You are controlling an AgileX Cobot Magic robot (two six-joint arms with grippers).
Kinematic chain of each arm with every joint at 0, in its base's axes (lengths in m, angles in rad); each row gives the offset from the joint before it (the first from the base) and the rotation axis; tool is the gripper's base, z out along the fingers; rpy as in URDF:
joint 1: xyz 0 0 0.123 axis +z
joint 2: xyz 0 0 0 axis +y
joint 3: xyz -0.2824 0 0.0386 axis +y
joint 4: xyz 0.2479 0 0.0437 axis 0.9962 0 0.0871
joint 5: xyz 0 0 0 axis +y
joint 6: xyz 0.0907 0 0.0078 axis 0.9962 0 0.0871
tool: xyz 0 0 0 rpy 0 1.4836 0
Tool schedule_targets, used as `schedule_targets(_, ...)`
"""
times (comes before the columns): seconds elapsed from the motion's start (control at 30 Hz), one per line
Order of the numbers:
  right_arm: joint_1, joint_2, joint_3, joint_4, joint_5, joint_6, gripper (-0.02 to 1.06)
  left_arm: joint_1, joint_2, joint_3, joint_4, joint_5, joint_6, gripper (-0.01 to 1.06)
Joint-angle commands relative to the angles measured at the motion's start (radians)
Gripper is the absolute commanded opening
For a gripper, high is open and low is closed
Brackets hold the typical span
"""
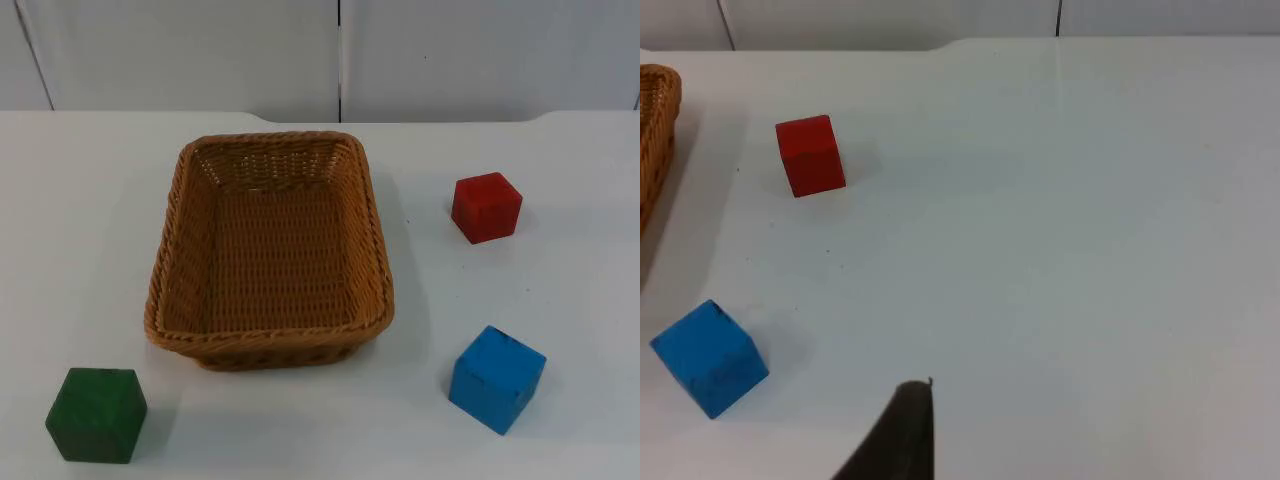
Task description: Pick up one cube with each hand and place exactly two cubes into the same basket, leaving the remaining cube outside.
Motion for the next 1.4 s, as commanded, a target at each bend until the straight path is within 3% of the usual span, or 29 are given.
schedule_targets(0.0, -0.005, -0.004, -0.016, 0.0, -0.017, -0.012, 1.05, 0.006, -0.003, -0.016, -0.017, 0.001, -0.01, 1.05)
schedule_targets(0.67, -0.005, 0.401, -0.17, 0.007, -0.163, -0.015, 1.05, 0.006, 0.272, -0.101, -0.113, 0.001, -0.054, 1.05)
schedule_targets(1.07, -0.005, 0.707, -0.298, 0.033, -0.225, -0.02, 1.05, 0.006, 0.451, -0.215, -0.144, 0.001, -0.054, 1.05)
schedule_targets(1.37, -0.005, 0.897, -0.387, 0.139, -0.262, -0.095, 1.05, 0.006, 0.565, -0.27, -0.145, 0.001, -0.054, 1.05)
